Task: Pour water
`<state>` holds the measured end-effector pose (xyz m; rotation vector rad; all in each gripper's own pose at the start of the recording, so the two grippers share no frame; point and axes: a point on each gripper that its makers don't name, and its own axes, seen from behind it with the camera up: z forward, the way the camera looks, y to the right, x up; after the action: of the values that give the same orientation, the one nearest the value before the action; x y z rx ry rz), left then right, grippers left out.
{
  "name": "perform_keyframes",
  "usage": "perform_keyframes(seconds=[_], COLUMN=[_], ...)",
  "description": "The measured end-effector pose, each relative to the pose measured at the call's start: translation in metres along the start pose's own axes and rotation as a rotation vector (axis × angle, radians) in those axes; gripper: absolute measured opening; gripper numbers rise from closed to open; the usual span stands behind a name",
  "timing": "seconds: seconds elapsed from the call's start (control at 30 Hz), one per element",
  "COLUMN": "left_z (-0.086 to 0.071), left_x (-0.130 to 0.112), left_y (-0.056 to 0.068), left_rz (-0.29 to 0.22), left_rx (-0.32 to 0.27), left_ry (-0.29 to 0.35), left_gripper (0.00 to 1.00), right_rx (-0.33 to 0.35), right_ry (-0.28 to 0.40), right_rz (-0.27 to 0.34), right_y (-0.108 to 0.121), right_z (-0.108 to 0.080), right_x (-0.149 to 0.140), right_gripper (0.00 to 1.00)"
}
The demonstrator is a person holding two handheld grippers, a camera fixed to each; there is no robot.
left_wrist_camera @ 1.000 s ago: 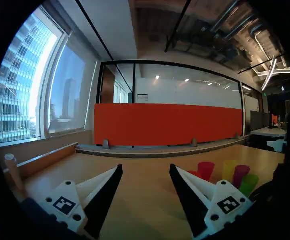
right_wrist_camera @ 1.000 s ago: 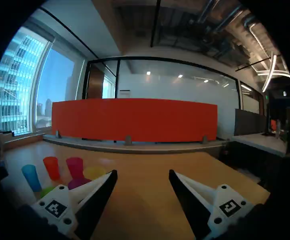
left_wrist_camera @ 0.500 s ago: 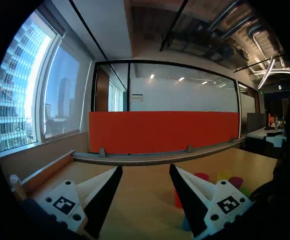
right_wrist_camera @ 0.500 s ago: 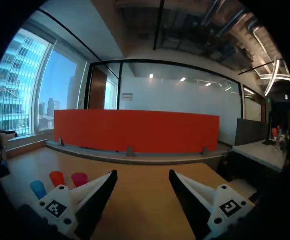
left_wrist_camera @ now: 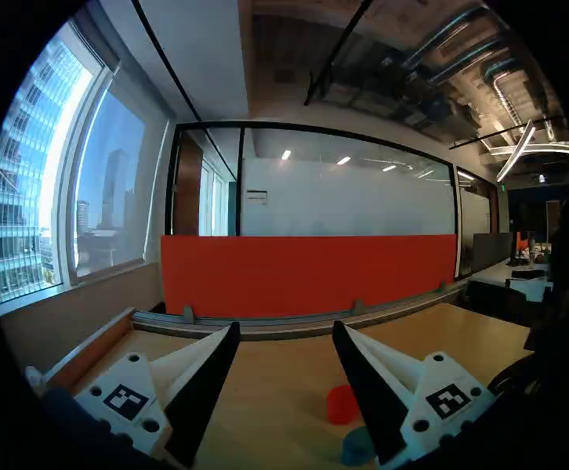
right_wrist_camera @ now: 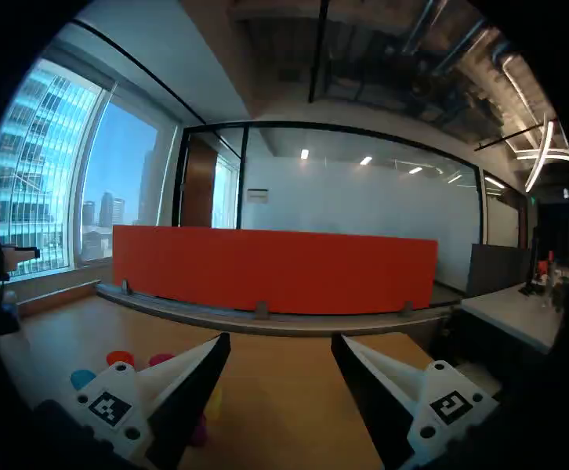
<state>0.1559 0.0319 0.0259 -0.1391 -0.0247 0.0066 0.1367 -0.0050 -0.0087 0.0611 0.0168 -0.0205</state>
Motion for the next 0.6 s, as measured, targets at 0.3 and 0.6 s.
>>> perform_keyframes(seconds=[0.3, 0.6], left_z=[0.0, -0.007], left_x=[-0.002, -0.004], left_y=[0.017, 0.045], left_rz=[-0.011, -0.025], left_rx=[-0.093, -0.266], left_ry=[-0.017, -0.036], left_gripper=[0.87, 0.87], right_rx=[0.116, 0.315], right_ry=[-0.001, 0.009], right_rz=[0.02, 0.045], right_y=[-0.015, -0.041], right_z=[-0.004, -0.015], right_x=[0.002, 0.014], right_gripper=[1.0, 1.0])
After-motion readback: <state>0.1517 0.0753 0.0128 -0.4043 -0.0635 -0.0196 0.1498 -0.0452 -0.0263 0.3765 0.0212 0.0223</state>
